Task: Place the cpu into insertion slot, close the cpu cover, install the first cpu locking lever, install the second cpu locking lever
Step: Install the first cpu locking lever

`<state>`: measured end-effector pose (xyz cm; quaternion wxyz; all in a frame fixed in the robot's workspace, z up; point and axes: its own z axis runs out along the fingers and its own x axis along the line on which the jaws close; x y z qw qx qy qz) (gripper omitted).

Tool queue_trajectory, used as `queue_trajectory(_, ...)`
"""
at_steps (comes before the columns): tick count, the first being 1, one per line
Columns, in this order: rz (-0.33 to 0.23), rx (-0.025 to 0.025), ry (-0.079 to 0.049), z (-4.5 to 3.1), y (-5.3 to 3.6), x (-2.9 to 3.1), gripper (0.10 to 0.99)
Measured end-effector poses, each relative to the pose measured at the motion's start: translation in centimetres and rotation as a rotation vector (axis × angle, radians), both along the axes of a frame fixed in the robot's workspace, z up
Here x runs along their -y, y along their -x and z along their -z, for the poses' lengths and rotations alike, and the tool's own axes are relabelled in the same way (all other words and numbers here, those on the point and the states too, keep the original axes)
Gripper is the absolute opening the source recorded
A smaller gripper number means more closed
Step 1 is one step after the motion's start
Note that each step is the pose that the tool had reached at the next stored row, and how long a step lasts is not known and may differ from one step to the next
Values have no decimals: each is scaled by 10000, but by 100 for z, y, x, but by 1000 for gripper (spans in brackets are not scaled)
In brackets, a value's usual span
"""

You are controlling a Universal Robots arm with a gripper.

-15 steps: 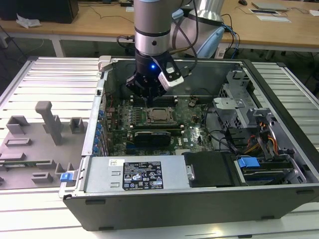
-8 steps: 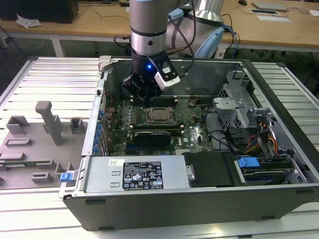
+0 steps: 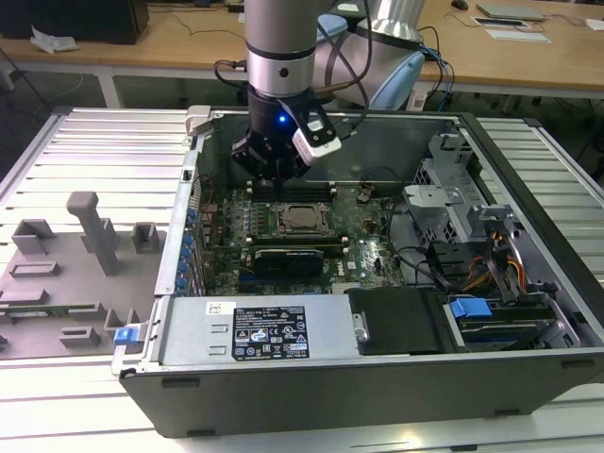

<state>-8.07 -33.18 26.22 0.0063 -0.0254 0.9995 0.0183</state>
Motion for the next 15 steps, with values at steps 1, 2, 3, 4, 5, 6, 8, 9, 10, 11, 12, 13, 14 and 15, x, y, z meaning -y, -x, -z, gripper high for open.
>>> queue_trajectory(1,-2,-1,1,-1,9,0,106)
queue_trajectory(2,-1,0,1,-1,24,0,106)
queue_trajectory(3,-2,1,1,-1,41,0,106)
queue_trajectory(4,-3,2,-7,-1,72,1,106)
queue_trajectory(5,-2,2,-18,0,104,0,106)
queue_trajectory(6,-1,2,-50,-1,125,0,106)
queue_trajectory(8,-1,4,-179,0,145,0,106)
queue_trajectory(9,-4,5,-284,-1,154,0,106)
queue_trajectory(10,-3,6,-495,0,164,0,106)
queue_trajectory(11,-2,8,-646,0,168,0,106)
queue_trajectory(12,-1,8,-815,0,172,0,106)
queue_trajectory(13,-1,10,-1006,-1,176,0,106)
queue_trajectory(14,-1,12,-1213,0,180,0,106)
queue_trajectory(15,-2,13,-1402,0,183,0,106)
